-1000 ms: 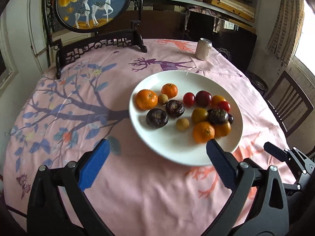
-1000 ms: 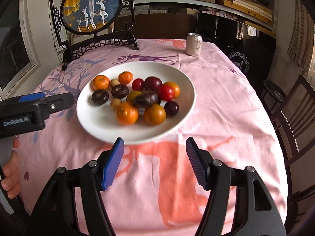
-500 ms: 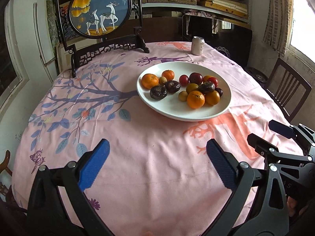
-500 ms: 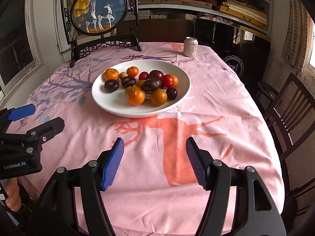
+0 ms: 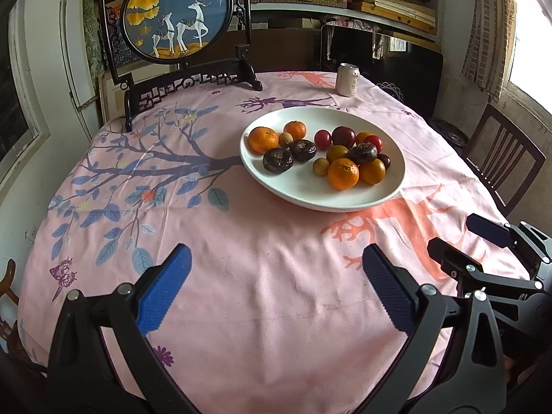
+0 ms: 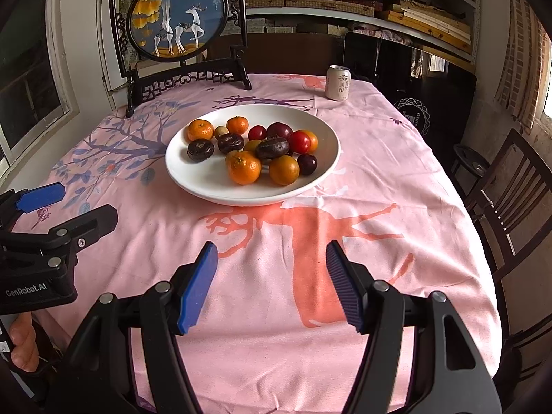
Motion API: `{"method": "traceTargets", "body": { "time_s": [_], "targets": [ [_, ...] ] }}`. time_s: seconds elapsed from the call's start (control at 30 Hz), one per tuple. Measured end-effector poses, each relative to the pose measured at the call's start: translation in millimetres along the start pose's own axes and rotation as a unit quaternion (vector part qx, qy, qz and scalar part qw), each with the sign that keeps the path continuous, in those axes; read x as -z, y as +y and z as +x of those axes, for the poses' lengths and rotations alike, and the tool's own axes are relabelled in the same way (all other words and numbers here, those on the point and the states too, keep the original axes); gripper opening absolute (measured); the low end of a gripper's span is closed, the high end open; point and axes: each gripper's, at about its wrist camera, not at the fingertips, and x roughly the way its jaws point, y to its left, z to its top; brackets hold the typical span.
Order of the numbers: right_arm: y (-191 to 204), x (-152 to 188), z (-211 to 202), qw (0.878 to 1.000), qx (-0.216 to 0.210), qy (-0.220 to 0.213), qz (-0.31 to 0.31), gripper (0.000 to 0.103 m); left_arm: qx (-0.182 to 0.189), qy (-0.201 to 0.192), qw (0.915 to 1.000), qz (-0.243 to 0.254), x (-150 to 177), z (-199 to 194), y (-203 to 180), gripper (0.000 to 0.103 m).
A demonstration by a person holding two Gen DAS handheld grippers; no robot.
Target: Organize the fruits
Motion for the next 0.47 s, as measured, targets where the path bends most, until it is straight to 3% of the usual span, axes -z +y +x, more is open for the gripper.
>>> {"method": "traceTargets", "body": {
  "time_s": [0.47],
  "targets": [
    [5.8,-0.6,-1.0,1.0,-0.002,-0.002,-0.004,0.066,-0.003,0.007,0.9999,-0.012,0.4,2.6,5.8,0.101]
  ]
}}
